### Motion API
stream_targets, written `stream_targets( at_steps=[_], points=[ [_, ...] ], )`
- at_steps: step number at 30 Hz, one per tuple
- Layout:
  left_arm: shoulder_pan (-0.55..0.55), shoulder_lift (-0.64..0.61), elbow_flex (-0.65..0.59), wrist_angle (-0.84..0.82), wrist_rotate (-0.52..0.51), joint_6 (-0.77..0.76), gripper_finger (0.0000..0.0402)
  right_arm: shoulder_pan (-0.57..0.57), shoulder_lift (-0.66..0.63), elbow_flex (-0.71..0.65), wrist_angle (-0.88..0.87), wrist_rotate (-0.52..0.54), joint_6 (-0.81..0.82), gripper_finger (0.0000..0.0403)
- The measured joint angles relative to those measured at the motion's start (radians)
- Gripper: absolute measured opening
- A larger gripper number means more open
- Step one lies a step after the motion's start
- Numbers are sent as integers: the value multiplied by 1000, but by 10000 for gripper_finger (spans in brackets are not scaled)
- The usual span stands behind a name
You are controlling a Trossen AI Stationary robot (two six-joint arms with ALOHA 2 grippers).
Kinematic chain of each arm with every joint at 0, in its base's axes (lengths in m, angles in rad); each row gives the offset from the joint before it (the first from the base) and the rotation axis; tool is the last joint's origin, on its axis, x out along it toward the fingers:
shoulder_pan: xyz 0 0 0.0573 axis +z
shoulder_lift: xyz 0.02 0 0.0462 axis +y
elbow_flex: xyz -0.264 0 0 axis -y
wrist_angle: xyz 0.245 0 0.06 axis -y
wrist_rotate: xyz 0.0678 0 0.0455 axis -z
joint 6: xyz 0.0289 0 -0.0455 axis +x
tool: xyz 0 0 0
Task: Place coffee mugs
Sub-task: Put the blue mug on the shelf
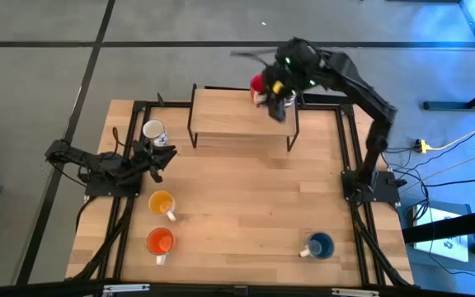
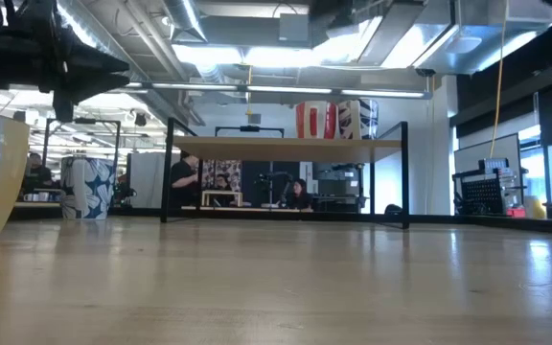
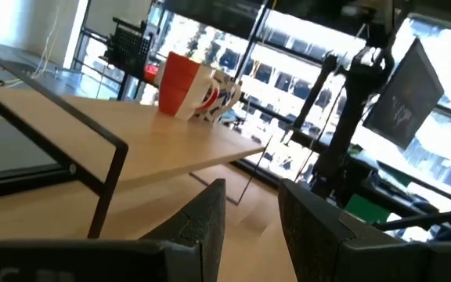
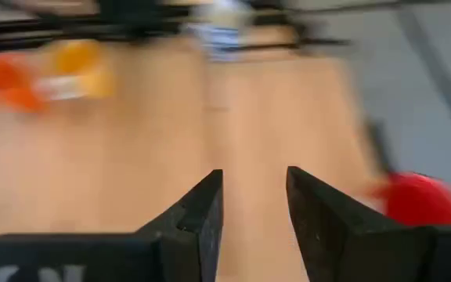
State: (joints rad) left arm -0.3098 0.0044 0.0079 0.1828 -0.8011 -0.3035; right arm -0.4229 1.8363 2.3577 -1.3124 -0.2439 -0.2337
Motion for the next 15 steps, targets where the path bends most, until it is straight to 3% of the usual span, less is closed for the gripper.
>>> stream_targets(
  at_steps=[3, 6, 10, 15],
  points=[
    [0, 3, 19, 0, 39, 0, 114, 101, -48, -30, -38, -82, 20, 128],
    [0, 35, 53, 1, 84, 12, 114, 202, -100, -94, -38, -83, 76, 128],
    [0, 118, 130, -6, 112, 42, 114, 328, -175, -236, -12, 9, 163, 128],
    [0, 326, 248, -17, 176, 57, 114, 473, -327, -513, 137, 96, 340, 128]
  ],
)
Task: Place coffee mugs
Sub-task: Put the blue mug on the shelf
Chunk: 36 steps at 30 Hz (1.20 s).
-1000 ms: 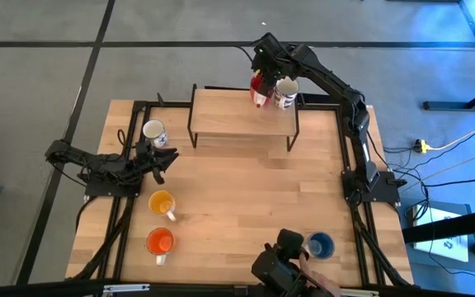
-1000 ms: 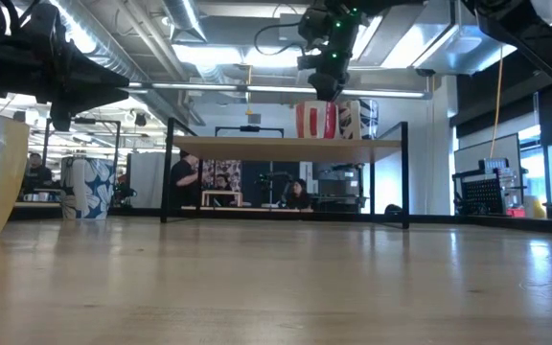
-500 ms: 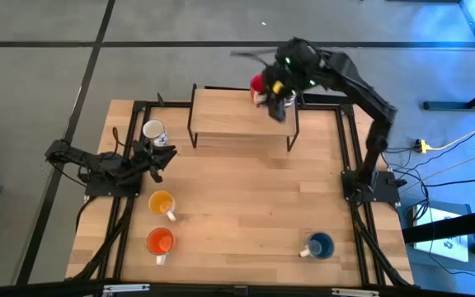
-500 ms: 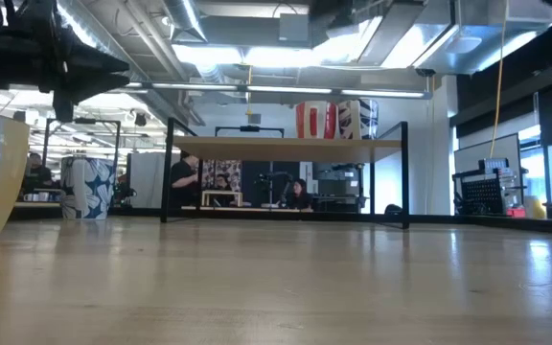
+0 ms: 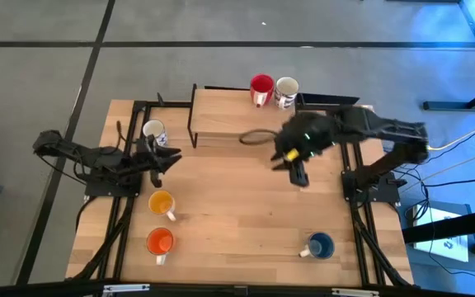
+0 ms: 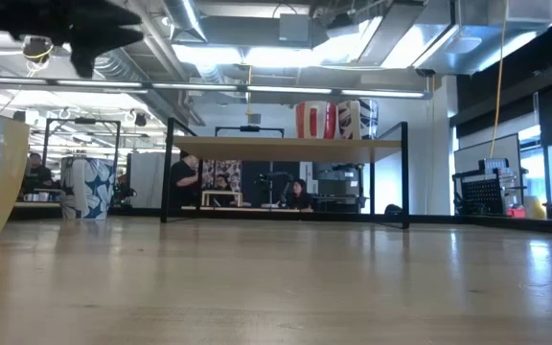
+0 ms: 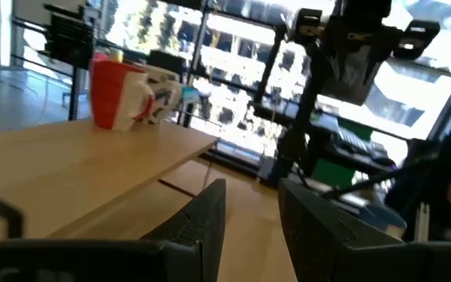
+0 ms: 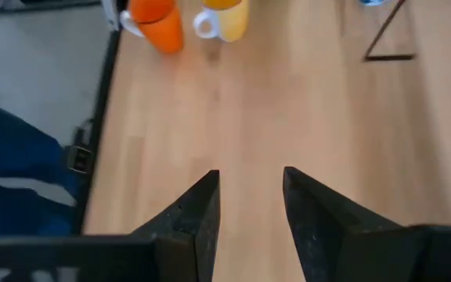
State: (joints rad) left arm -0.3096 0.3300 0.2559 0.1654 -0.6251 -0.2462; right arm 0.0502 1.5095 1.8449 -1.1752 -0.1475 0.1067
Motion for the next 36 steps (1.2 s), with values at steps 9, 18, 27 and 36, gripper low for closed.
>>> stream_targets(
  at_steps=[9, 18, 27, 36],
  points=[
    [-25, 424, 210, -2, 108, -38, 114, 286, -242, -408, 152, 189, 440, 128],
    [-89, 736, 411, 0, 127, -85, 114, 588, -266, -606, 115, 241, 914, 128],
    [-144, 907, 525, -1, 127, -193, 114, 770, -265, -779, 105, 129, 1454, 128],
    [-181, 947, 546, 2, 113, -249, 114, 877, -265, -891, 218, 143, 1645, 131]
  ],
)
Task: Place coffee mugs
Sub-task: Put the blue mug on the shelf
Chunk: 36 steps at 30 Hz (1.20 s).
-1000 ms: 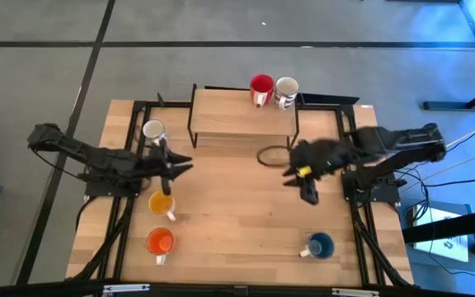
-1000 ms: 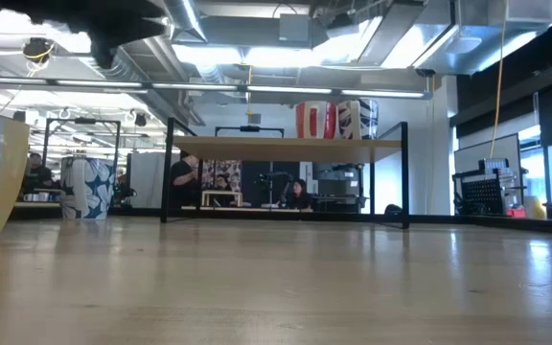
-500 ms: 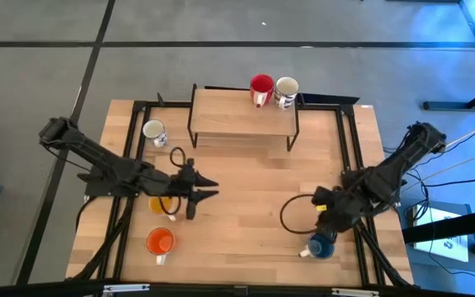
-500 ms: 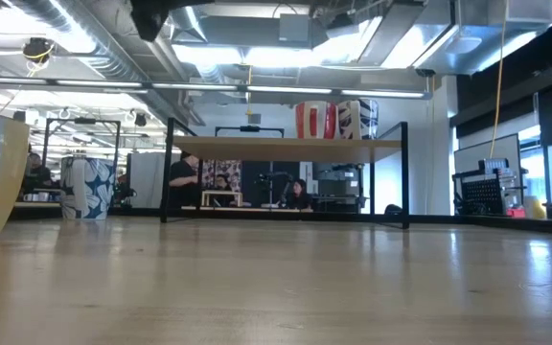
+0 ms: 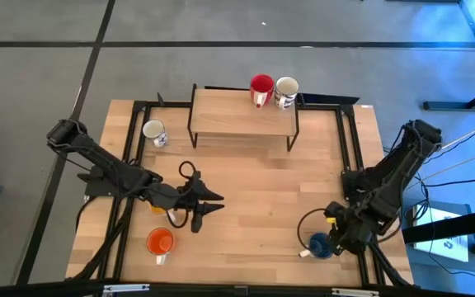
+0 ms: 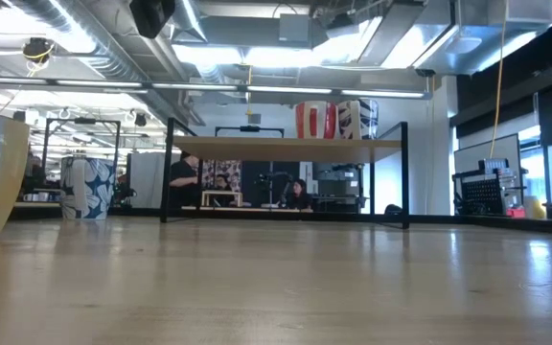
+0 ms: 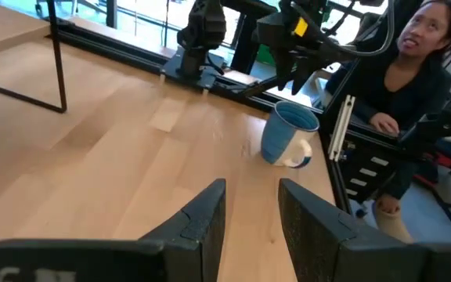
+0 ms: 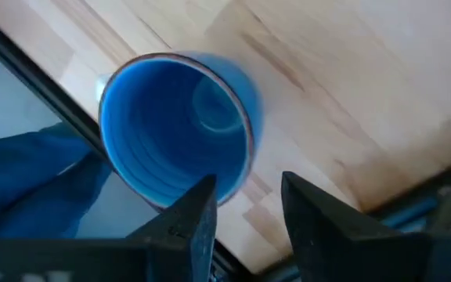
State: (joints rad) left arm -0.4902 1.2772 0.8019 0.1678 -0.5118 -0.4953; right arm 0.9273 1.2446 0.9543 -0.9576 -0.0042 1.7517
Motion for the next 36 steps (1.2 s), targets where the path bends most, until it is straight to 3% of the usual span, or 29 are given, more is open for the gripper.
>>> stream_targets(
  at_steps=[5, 10, 15, 20, 28, 32, 36],
  points=[
    [-3, 1, 0, -1, -3, 0, 114, 3, 7, -37, 41, 41, 28, 165],
    [-3, 1, 0, -1, -4, 0, 114, 2, 52, -54, 40, 12, 55, 202],
    [1, 1, 0, -3, -4, 9, 114, 2, 114, -55, 39, 12, 51, 204],
    [2, 1, 0, -2, -4, 31, 114, 2, 168, -55, 48, 21, 51, 156],
    [4, 1, 0, -2, -4, 34, 114, 1, 190, -52, 47, 62, 3, 19],
    [4, 1, 0, -2, -3, 35, 114, -28, 191, -24, 35, 91, -87, 14],
    [4, -17, 0, -6, -1, 71, 114, -100, 191, 47, 7, 178, -324, 6]
  ],
)
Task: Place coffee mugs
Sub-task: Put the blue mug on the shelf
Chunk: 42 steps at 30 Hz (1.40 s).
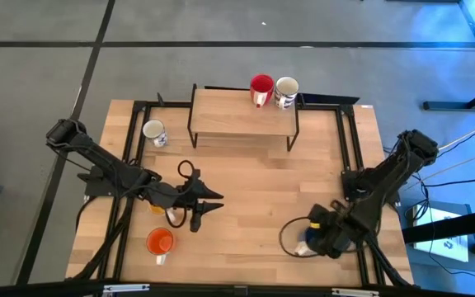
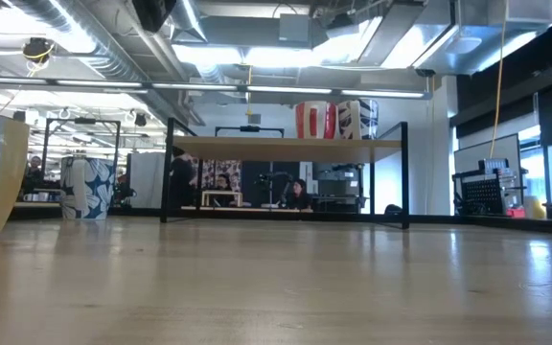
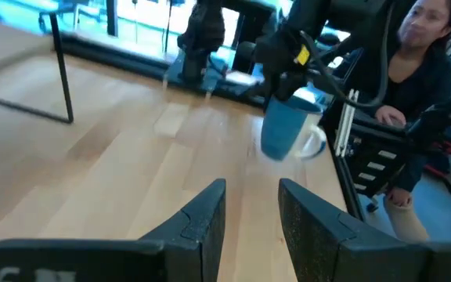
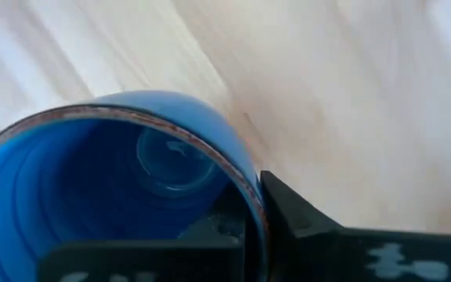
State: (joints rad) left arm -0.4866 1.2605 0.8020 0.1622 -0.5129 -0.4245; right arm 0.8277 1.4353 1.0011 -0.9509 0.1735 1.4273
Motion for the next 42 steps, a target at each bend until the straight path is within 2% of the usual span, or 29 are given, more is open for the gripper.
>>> stream_targets(
  at_steps=[6, 9, 12, 17, 26, 31, 42],
  points=[
    [22, -65, 1, -89, 13, 17, 114, -227, 0, 97, -10, 68, -463, 4],
    [45, -91, 1, -167, 63, 10, 114, -350, 7, 150, -9, 70, -669, 4],
    [66, -100, 1, -236, 113, 7, 114, -468, 38, 211, 5, 37, -868, 3],
    [105, -94, 1, -343, 188, -41, 114, -627, 166, 335, -19, -53, -1100, 3],
    [137, -89, 0, -426, 220, -90, 114, -776, 395, 518, -72, -130, -1315, 2],
    [148, -89, 0, -439, 220, -90, 114, -812, 463, 527, -70, -148, -1335, 1],
    [148, -89, 0, -443, 220, -70, 114, -816, 529, 528, -42, -185, -1358, 10]
  ],
)
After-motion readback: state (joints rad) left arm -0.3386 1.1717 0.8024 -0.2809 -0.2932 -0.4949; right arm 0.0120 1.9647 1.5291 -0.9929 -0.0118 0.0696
